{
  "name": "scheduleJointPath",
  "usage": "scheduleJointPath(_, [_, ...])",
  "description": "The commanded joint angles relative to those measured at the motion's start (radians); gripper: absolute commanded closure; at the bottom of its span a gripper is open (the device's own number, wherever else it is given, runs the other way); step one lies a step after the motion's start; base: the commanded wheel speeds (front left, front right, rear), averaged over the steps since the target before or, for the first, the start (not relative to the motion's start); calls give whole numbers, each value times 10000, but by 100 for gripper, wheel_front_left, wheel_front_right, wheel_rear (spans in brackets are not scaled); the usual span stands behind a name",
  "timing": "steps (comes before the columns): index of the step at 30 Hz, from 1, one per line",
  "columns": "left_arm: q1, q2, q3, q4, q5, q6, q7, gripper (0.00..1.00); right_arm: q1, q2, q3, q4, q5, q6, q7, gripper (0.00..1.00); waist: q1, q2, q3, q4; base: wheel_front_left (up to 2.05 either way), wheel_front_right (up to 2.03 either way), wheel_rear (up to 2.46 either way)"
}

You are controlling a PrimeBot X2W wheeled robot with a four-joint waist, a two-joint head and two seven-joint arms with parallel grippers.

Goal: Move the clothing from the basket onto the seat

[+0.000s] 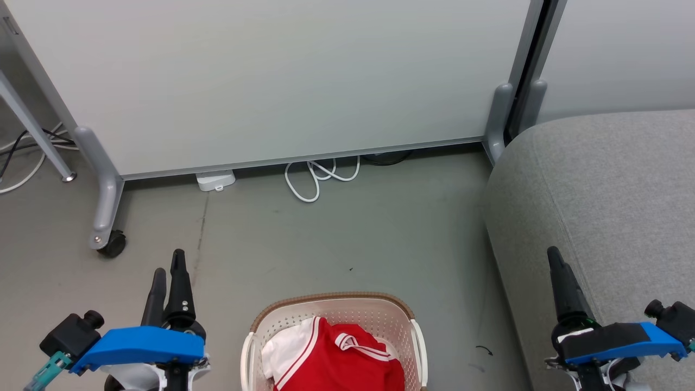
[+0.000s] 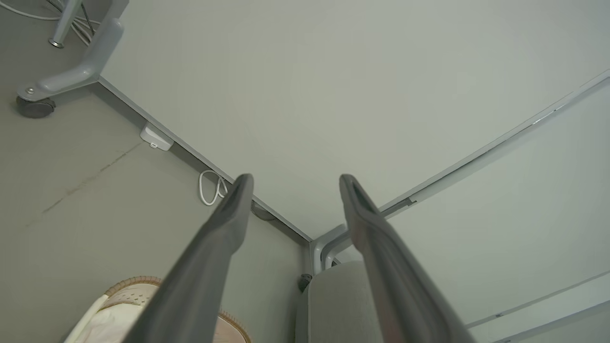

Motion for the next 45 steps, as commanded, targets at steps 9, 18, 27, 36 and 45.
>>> scheduleJointPath(9, [-305, 87, -293, -61, 1639, 181, -359, 0, -300, -70, 103, -103, -1509, 23, -363, 0, -1, 0, 5, 36, 0, 0, 0])
scheduleJointPath(18, [-323, 94, -459, -85, 2836, 280, -636, 0, -332, -77, 126, -119, -2665, 23, -643, 0, -1, 0, 13, 66, 0, 0, 0])
scheduleJointPath(27, [-305, 97, -609, -99, 3953, 370, -885, 0, -369, -83, 195, -91, -3731, 25, -893, 0, -1, 0, 0, 100, 0, 0, 0])
scheduleJointPath(36, [-310, 124, -767, -59, 5092, 417, -1114, 0, -388, -89, 283, -51, -4707, 27, -1123, 0, -1, 0, -21, 138, 0, 0, 0])
scheduleJointPath(45, [-353, 195, -998, 94, 6054, 482, -1338, 0, -436, -93, 379, 32, -5590, 28, -1334, 0, -1, 0, -19, 170, 0, 0, 0])
